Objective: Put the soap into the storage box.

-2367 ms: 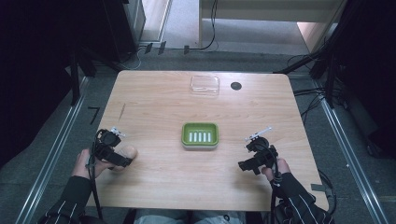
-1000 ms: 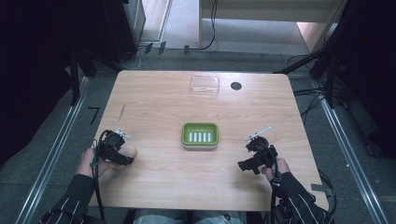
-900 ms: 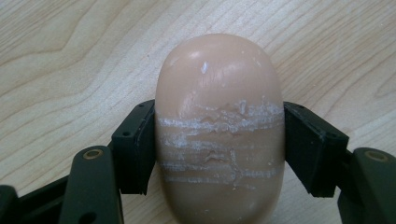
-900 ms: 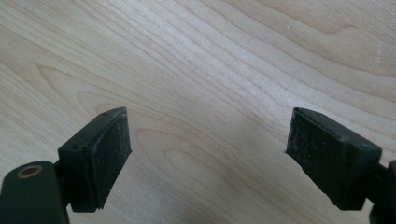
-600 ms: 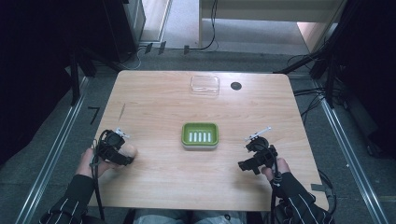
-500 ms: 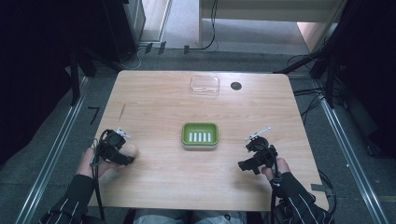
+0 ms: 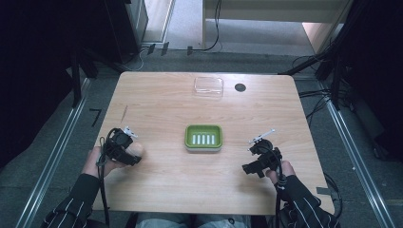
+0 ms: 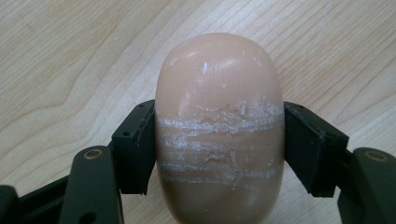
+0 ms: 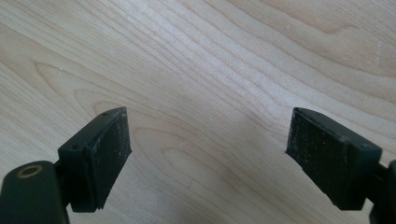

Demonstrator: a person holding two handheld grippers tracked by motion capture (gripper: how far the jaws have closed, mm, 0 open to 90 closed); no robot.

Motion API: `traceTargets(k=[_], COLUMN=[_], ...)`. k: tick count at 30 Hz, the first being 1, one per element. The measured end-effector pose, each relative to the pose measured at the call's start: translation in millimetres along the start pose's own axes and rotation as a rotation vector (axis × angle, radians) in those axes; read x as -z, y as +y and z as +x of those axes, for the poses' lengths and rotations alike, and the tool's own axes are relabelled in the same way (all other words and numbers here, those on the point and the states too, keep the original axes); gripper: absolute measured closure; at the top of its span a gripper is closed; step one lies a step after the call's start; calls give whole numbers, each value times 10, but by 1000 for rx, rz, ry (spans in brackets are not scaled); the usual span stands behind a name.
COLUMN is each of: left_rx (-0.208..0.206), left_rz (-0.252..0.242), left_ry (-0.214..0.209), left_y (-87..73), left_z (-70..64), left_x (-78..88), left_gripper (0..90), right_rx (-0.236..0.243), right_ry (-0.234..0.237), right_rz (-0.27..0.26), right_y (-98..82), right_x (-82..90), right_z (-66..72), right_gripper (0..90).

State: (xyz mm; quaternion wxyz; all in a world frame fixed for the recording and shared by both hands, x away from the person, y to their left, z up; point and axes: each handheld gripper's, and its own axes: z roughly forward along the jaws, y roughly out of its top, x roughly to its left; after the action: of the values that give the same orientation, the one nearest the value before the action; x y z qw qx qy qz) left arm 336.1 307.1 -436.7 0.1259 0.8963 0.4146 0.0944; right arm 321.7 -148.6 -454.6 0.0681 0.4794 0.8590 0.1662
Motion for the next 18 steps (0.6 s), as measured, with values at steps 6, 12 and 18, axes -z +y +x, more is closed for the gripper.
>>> traceTargets(k=[6, 12, 18], left_rx=[-18, -39, -63], left_rz=[3, -10, -14], left_ry=[-7, -10, -9], left_y=[89, 165, 239], left_z=[-8, -25, -51], left_x=[-9, 10, 19], left_gripper=[336, 336, 336], right_rx=[3, 4, 7], right_ry=[1, -2, -3], right_rz=[-2, -1, -3], right_y=[-2, -5, -6], right_x=[-1, -5, -6], right_z=[-2, -2, 0], right_gripper=[141, 141, 141])
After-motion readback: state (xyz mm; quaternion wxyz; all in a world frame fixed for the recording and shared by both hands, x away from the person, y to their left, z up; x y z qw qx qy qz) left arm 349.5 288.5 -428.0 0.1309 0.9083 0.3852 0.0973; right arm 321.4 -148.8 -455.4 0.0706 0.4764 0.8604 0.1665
